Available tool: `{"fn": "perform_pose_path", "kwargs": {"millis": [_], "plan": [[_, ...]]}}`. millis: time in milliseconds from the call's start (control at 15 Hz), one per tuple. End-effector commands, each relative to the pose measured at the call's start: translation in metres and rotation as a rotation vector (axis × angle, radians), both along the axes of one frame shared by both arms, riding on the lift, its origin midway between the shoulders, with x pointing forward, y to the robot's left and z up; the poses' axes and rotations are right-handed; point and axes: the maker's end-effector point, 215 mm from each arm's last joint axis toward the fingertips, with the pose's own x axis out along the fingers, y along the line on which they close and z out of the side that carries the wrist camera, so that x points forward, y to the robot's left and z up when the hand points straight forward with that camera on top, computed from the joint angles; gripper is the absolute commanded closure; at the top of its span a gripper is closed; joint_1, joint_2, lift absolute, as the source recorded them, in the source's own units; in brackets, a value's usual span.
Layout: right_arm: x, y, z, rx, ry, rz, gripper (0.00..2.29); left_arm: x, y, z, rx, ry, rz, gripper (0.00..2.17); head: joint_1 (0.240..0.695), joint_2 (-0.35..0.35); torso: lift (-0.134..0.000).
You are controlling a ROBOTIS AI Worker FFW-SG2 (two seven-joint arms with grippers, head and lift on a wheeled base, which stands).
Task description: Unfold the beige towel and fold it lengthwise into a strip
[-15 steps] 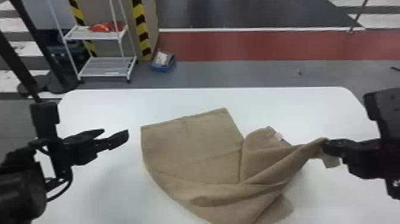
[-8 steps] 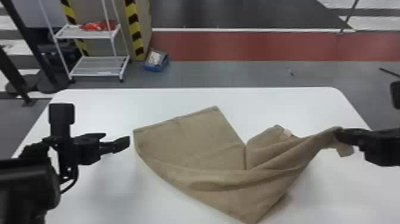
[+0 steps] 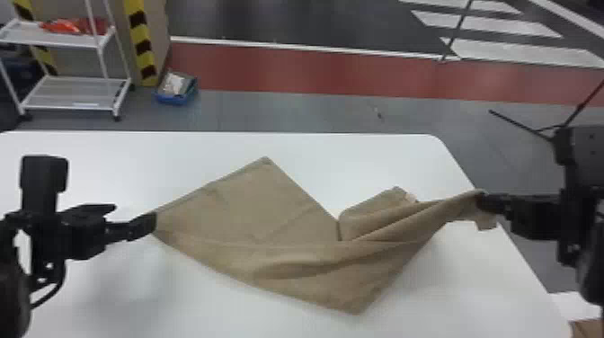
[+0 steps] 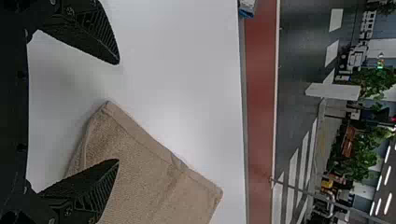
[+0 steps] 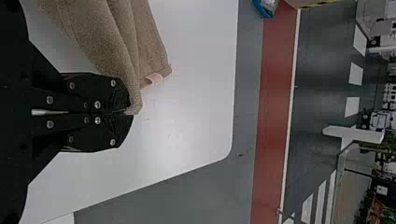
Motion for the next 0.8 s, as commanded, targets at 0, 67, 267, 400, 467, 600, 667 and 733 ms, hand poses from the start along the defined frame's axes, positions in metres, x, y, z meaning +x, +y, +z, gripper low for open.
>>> {"fn": "perform_pose_path", "kwargs": {"millis": [0,67,267,400,467,600,667,733], "plan": [[-0.002,-0.002,-0.003,0.001,0.004,-0.004,2.04,0.004,-0.011,-0.007,0.04,-0.012,-0.02,0.14,0.695,-0.196,-0.126],[-0.003,-0.002,-0.003,0.002,0.004,-0.003,2.04,0.005,-0.017,-0.007,0.039,-0.016,-0.032,0.14,0.695,-0.201,-0.126],[-0.005,0.003,-0.009,0.01,0.015,0.002,2.04,0.007,-0.036,-0.008,0.047,-0.028,-0.065,0.14,0.695,-0.219,-0.126],[-0.006,0.006,-0.013,0.012,0.02,0.006,2.04,0.007,-0.044,-0.011,0.04,-0.024,-0.074,0.15,0.695,-0.228,-0.126],[-0.007,0.006,-0.013,0.012,0.022,0.006,2.04,0.006,-0.048,-0.012,0.04,-0.022,-0.082,0.15,0.695,-0.23,-0.126],[-0.008,0.005,-0.014,0.012,0.025,0.004,2.04,0.005,-0.054,-0.014,0.038,-0.022,-0.105,0.15,0.695,-0.241,-0.126],[-0.008,0.005,-0.015,0.012,0.026,0.004,2.04,0.005,-0.055,-0.014,0.037,-0.02,-0.106,0.15,0.695,-0.247,-0.126],[-0.008,0.004,-0.015,0.012,0.026,0.002,2.04,0.004,-0.056,-0.015,0.034,-0.016,-0.109,0.16,0.695,-0.25,-0.126]]}}
